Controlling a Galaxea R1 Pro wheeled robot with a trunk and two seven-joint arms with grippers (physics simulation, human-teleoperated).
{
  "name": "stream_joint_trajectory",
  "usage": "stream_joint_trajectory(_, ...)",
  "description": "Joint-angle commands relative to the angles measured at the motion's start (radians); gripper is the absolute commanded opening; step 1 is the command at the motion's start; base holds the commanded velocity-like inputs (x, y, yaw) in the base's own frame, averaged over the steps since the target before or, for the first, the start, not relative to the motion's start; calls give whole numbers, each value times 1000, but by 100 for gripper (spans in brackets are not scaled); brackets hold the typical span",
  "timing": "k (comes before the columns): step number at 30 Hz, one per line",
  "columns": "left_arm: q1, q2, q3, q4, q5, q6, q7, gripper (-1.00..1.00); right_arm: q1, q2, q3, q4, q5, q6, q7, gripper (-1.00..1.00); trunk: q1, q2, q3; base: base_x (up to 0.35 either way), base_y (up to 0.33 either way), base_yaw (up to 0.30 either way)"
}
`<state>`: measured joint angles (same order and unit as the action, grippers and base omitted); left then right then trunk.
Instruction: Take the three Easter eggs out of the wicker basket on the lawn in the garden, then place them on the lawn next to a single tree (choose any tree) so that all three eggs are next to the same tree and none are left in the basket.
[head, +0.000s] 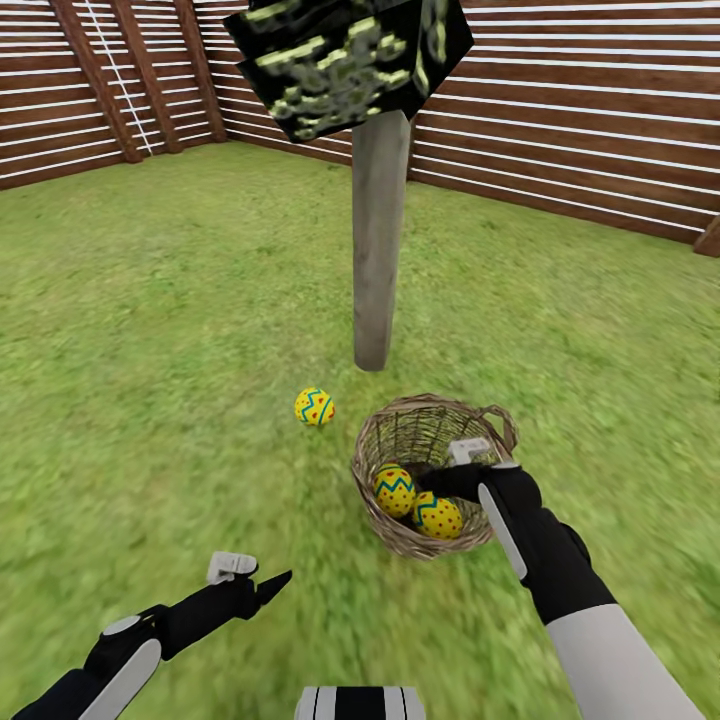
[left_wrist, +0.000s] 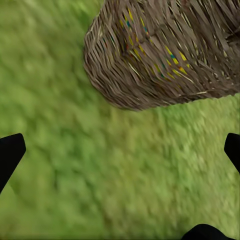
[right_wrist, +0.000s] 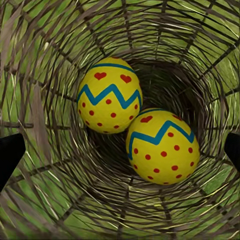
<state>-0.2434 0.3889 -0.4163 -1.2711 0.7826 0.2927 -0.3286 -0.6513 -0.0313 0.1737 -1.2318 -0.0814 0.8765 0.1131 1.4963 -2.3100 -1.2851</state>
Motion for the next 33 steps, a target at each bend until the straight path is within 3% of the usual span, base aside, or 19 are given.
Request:
stream_joint_trajectory(1, -1, 1, -1, -1, 10, 6, 0, 100, -1, -1, 4, 1, -8, 3, -4, 100, 0, 0, -1, -1, -3, 0)
stream_joint_trajectory(16, -1, 1, -2, -1, 9, 7, 0, 100, -1, 0, 63, 24, -8, -2, -5, 100, 0, 0, -8, -74, -119, 199)
stream_joint_trajectory(22, -1, 1, -2, -1, 9, 8, 0, 100, -1, 0, 66, 28, -8, -11, -6, 100, 0, 0, -12, 43, -286, 222)
stream_joint_trajectory(33, -1, 1, -2, -1, 9, 8, 16, 100, -1, 0, 66, 28, -8, -11, -7, 100, 0, 0, -14, 70, -205, 57)
